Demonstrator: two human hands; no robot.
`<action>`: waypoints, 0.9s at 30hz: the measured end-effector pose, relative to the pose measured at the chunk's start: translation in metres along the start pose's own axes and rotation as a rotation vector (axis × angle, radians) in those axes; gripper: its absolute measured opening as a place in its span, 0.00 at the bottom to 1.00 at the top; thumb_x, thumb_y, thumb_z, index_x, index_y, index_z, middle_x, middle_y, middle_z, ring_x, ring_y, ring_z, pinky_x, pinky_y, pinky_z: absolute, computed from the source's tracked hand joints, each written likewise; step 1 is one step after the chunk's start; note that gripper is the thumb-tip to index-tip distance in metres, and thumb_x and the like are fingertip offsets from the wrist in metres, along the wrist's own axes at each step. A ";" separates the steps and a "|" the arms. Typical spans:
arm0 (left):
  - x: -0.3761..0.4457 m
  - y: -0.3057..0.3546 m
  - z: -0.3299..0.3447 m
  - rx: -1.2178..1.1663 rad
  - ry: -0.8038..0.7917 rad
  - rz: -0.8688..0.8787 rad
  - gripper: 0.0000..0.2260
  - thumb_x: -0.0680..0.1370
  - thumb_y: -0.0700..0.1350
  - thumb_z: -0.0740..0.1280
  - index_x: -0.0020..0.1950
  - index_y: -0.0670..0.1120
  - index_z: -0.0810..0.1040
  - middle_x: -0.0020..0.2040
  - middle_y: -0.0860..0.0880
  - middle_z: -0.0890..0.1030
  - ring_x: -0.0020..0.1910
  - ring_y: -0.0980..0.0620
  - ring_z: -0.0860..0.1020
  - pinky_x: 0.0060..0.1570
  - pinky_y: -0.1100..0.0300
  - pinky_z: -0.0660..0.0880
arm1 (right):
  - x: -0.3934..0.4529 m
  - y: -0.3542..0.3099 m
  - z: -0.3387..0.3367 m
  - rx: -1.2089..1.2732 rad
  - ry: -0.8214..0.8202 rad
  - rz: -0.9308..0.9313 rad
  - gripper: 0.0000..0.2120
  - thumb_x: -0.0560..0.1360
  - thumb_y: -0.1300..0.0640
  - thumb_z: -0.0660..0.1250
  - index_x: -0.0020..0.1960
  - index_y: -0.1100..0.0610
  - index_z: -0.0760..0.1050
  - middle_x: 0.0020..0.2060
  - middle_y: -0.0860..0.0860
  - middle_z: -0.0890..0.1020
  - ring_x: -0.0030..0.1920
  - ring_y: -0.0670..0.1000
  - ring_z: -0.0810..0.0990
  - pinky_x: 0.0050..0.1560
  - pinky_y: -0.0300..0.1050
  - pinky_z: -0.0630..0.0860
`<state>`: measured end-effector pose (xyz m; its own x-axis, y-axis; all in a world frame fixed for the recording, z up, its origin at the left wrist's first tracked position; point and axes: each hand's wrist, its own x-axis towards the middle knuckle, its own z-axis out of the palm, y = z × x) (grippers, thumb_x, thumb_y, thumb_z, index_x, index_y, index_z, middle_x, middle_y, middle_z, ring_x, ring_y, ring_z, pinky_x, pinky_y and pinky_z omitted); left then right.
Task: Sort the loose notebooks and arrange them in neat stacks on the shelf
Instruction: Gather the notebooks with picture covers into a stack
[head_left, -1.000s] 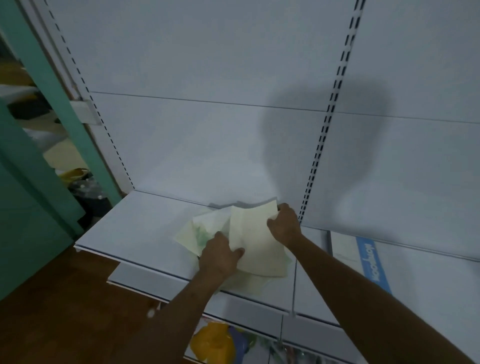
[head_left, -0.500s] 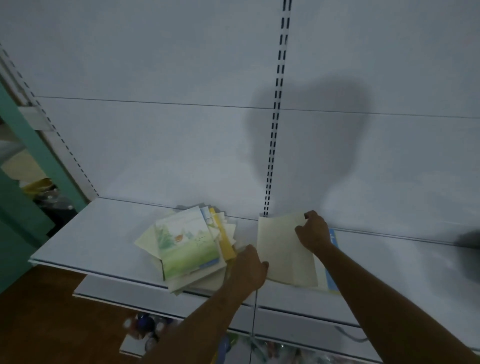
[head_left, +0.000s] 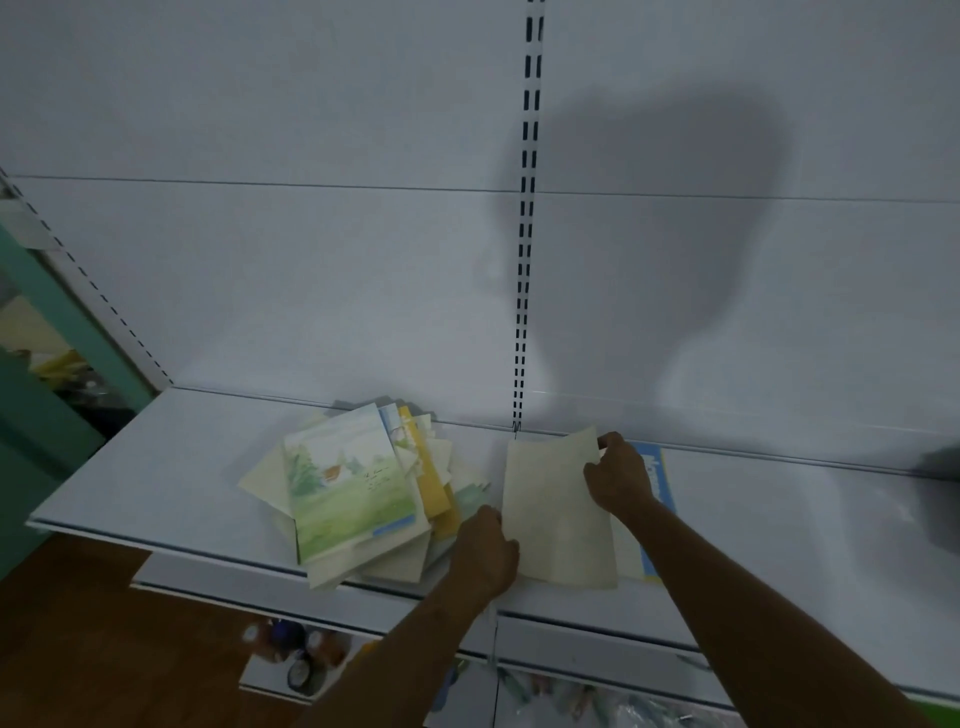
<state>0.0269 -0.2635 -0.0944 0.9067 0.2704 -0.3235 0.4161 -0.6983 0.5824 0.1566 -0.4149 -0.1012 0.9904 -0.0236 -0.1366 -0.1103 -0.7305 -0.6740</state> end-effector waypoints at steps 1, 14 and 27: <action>0.002 -0.001 -0.001 0.004 0.016 0.006 0.06 0.78 0.43 0.65 0.44 0.50 0.69 0.57 0.41 0.78 0.56 0.48 0.76 0.43 0.65 0.65 | 0.001 0.000 0.002 -0.007 -0.001 -0.005 0.17 0.73 0.64 0.65 0.62 0.64 0.70 0.54 0.61 0.78 0.54 0.58 0.77 0.46 0.42 0.71; 0.013 -0.014 0.002 0.059 0.058 0.086 0.05 0.78 0.44 0.63 0.45 0.50 0.67 0.56 0.43 0.77 0.55 0.48 0.75 0.46 0.63 0.66 | 0.009 -0.005 0.015 -0.039 -0.038 0.021 0.15 0.74 0.64 0.64 0.60 0.63 0.70 0.53 0.60 0.79 0.52 0.58 0.78 0.48 0.45 0.74; 0.018 0.074 0.036 -0.257 0.024 0.266 0.09 0.75 0.41 0.68 0.52 0.44 0.71 0.49 0.46 0.77 0.47 0.51 0.76 0.48 0.58 0.76 | 0.019 0.045 -0.091 0.092 0.213 0.100 0.16 0.71 0.63 0.66 0.58 0.62 0.74 0.51 0.59 0.81 0.51 0.58 0.79 0.45 0.40 0.70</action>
<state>0.0717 -0.3341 -0.0842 0.9856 0.1194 -0.1194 0.1660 -0.5579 0.8131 0.1785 -0.5100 -0.0677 0.9684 -0.2431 -0.0565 -0.2064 -0.6526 -0.7291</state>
